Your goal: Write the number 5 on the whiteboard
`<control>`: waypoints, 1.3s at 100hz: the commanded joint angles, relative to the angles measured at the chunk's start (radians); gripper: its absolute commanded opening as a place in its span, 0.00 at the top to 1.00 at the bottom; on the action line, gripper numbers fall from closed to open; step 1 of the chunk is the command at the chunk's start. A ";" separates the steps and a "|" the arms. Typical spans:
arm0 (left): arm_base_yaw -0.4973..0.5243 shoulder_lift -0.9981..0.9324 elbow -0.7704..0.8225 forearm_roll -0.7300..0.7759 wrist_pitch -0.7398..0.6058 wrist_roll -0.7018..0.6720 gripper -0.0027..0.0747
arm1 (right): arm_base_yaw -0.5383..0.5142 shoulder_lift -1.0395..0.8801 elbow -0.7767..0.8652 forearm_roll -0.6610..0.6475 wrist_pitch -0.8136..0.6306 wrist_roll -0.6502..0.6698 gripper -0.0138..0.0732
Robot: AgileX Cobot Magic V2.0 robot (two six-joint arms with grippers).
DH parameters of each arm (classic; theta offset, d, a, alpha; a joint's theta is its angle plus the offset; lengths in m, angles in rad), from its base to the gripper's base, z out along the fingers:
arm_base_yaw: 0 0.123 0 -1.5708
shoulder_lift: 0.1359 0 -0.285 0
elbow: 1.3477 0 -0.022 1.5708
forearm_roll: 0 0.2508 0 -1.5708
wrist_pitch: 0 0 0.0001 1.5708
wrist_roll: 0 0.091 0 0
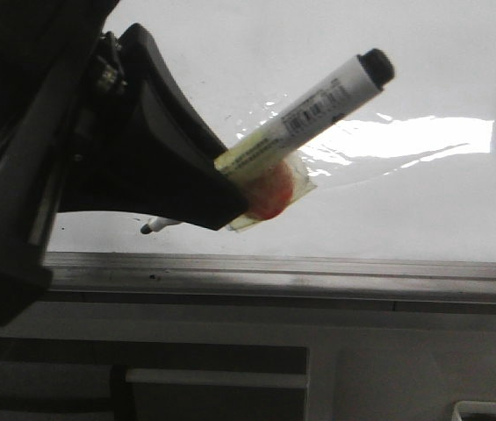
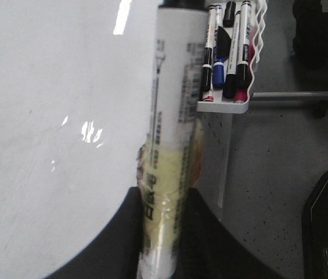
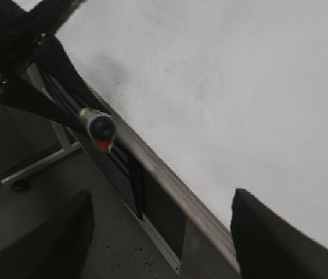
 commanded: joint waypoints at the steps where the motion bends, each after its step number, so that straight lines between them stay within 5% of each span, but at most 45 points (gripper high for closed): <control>1: -0.014 -0.027 -0.038 -0.009 -0.048 0.017 0.99 | 0.049 0.030 -0.059 0.028 -0.084 -0.061 0.32; 28: -0.014 -0.068 -0.040 -0.009 -0.046 0.017 0.99 | 0.241 0.142 -0.096 0.037 -0.120 -0.130 0.32; 51: -0.016 -0.139 -0.040 -0.013 -0.031 0.017 0.99 | 0.358 0.247 -0.097 0.037 -0.319 -0.130 0.32; 89: -0.054 -0.151 -0.040 -0.013 0.027 0.017 0.99 | 0.380 0.352 -0.130 0.035 -0.379 -0.130 0.34; 130: -0.054 -0.151 -0.040 -0.011 0.009 0.017 0.99 | 0.380 0.363 -0.130 0.035 -0.333 -0.130 0.84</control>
